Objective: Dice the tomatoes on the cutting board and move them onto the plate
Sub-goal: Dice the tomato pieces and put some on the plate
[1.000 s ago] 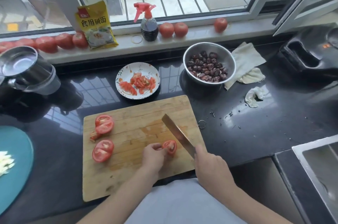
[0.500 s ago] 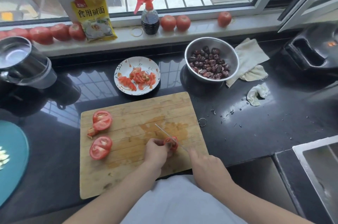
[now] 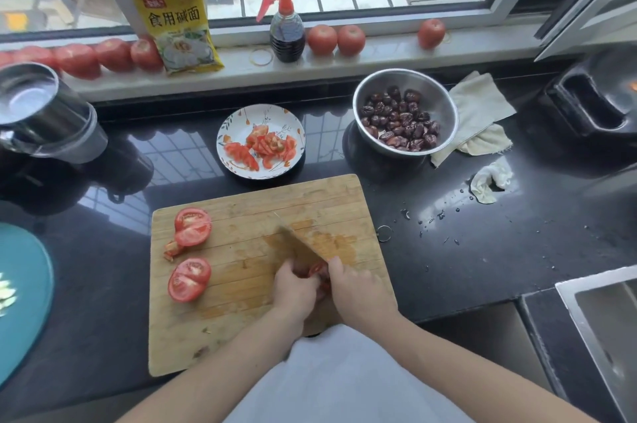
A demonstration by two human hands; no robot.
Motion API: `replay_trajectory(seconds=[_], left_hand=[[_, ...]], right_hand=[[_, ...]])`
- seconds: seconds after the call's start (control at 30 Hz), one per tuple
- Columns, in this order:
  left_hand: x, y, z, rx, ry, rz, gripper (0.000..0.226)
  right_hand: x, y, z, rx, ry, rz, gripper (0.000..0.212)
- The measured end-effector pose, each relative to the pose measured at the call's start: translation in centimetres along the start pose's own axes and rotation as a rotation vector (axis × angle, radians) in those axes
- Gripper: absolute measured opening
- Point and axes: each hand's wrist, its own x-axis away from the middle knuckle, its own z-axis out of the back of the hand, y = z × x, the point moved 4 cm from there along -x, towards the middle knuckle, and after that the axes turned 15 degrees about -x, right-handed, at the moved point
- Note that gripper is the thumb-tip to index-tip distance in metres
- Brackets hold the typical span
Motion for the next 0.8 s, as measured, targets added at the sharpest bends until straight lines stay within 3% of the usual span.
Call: replay_trajectory(seconds=[0.17,0.3,0.37,0.53,0.67,0.73,0.8], left_hand=[[-0.3,-0.4,-0.1,0.003,-0.04,0.036,0.034],[-0.7,-0.5,-0.1,0.045,-0.037,0.027,0.028],[-1.0,-0.7,-0.3,0.062,-0.032,0.034,0.028],[-1.2,-0.8,-0.3,0.049,-0.012,0.031,0.024],[-1.1,-0.8,-0.3,0.039,-0.014,0.042,0.024],[-1.0,-0.7,-0.3,0.045,-0.023,0.043,0.025],[-0.9,-0.5,-0.2,0.04,-0.021,0.041,0.022]], right_hand=[[1.7,2.0,1.4,-0.041,0.082,-0.062,0.022],[3.8,2.0,2.5,0.029,0.094,0.018,0.055],[4.5,2.3,1.9,0.03,0.062,0.019,0.061],[4.8,2.1,1.5,0.066,0.041,0.05,0.047],[4.8,1.5,2.2,0.09,0.189,0.168,0.012],[4.8,1.5,2.2,0.092,0.18,0.179,0.019],[4.4,1.6,1.6,0.102,0.136,0.155,0.009]])
